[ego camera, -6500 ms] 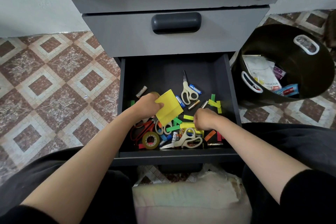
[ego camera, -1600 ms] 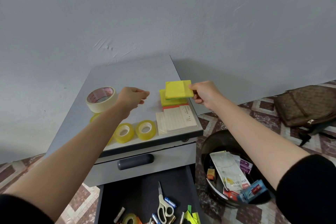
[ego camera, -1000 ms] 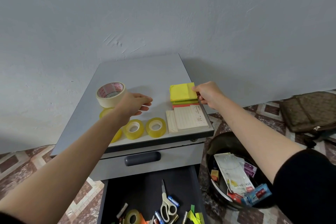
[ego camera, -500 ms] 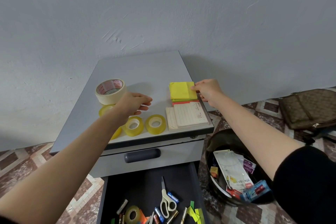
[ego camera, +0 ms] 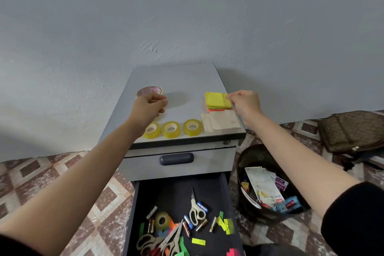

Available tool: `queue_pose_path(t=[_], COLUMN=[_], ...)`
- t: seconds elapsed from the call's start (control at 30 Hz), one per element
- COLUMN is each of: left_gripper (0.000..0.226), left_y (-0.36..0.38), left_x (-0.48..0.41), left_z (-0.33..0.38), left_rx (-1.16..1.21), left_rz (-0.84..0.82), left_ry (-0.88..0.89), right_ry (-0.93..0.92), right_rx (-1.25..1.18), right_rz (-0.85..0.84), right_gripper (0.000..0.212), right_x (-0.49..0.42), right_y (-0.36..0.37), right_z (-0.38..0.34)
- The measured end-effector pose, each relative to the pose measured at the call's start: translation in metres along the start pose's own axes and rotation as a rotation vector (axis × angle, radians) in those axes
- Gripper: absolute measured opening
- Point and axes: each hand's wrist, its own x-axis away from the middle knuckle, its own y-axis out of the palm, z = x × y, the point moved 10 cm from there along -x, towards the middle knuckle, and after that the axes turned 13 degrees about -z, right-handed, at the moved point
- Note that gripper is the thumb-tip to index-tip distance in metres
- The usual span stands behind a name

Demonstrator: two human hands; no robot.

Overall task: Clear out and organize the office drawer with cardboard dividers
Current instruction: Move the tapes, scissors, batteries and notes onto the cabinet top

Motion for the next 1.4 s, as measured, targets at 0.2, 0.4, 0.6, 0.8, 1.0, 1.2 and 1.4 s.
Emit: queue_pose_path(t=[0.2,0.4,0.6,0.8,1.0,1.2,1.4], left_gripper=[0.005,0.014,0.007,0.011,0.010,0.012,0.011], left_y=[-0.009,0.009,0.007,-0.008,-0.006,0.000,0.011], left_x=[0.045,0.098,0.131,0.141,0.141,0.145,0.158], left_z=[-0.023,-0.080,-0.136,-0.162,-0.166,-0.166,-0.190], left_rx=[0.000,-0.001,-0.007,-0.029,-0.028,-0.020,-0.044], left_rz=[0.018,-0.090,-0.149,-0.164,-0.182,-0.193,-0.214], left_ry=[-0.036,-0.140,-0.290,-0.353,-0.364,-0.369,-0.397], right_ry=[-0.031,-0.089,-0.207,-0.185,-0.177,-0.269,-0.236], right_rx=[0.026,0.277,0.637,0.815,0.834,0.639,0.527], right_rz=[-0.122,-0.353,-0.519,-0.559,-0.536,-0.462,-0.502], right_gripper=[0.029,0.014,0.058,0.065,0.065,0.051,0.006], right_x=[0.060,0.110,0.112,0.103,0.099,0.112,0.157], right_y=[0.037,0.101,0.160,0.180,0.179,0.172,0.163], right_z=[0.005,0.030,0.018,0.021,0.022,0.013,0.063])
